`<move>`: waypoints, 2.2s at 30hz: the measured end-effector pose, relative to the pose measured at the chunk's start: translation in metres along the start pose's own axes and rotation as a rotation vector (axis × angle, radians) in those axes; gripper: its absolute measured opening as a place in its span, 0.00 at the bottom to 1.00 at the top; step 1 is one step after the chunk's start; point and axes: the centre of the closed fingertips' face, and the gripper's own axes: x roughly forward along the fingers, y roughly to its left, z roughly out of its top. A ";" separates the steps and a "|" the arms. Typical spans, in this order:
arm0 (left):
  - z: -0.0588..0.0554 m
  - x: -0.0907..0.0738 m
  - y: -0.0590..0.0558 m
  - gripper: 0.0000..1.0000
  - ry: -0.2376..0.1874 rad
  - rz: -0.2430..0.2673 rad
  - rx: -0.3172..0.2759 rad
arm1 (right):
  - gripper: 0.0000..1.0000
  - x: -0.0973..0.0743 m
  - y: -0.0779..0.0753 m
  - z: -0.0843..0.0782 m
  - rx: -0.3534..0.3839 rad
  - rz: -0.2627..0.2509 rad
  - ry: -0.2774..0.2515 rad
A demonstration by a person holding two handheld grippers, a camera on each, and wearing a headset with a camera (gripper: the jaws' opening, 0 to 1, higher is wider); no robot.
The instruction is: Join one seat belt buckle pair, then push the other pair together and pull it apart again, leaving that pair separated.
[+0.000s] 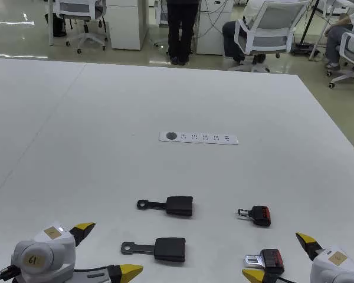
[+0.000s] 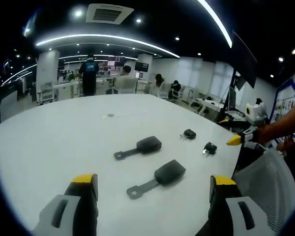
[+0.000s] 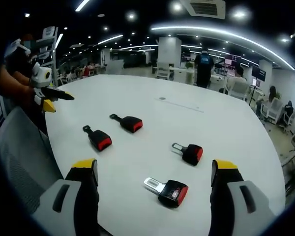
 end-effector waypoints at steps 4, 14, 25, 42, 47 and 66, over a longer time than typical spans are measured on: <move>-0.001 0.000 0.000 0.96 0.003 0.000 0.001 | 0.96 -0.001 0.001 0.000 0.001 0.001 -0.002; 0.001 -0.001 0.000 0.96 0.009 -0.001 0.008 | 0.96 0.000 0.003 -0.004 0.008 0.013 0.007; 0.001 0.001 0.000 0.96 0.017 -0.006 0.013 | 0.95 0.001 0.003 -0.005 0.009 0.016 0.012; 0.002 0.003 0.001 0.96 0.018 -0.003 0.008 | 0.95 0.006 0.004 -0.008 0.012 0.019 0.022; -0.002 0.005 0.005 0.96 0.021 0.000 0.003 | 0.94 0.005 0.006 -0.009 0.012 0.023 0.027; -0.003 0.016 0.001 0.95 0.038 -0.026 0.023 | 0.94 0.011 0.003 -0.016 -0.015 0.059 0.048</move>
